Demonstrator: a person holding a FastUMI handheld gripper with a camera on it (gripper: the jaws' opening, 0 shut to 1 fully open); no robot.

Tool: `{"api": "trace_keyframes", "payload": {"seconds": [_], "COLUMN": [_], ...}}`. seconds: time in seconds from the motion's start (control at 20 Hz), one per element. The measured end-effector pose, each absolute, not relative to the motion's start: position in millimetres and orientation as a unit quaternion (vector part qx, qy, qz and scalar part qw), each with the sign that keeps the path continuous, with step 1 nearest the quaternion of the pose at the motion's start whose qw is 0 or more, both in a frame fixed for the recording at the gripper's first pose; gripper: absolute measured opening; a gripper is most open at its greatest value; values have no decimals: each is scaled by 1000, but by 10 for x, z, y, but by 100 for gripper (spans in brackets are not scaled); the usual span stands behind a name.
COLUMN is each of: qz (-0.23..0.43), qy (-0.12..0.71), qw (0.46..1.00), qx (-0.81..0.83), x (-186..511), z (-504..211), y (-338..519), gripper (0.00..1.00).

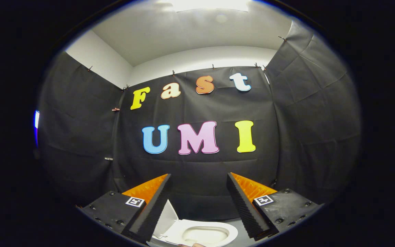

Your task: Open the toilet lid.

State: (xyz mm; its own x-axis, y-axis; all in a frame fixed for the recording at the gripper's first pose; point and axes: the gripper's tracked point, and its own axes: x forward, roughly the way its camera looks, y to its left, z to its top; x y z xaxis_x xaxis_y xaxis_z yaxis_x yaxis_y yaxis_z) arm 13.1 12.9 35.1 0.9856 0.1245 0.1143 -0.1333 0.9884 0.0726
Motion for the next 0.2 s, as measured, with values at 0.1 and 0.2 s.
{"api": "trace_keyframes", "payload": {"seconds": [0.1,0.2], "qz": [51,46], "qy": [-59,-63], "qw": [996,996], "qx": [34,39], "x": [141,128], "z": [362,391], "y": [50,16], "gripper": [99,99]}}
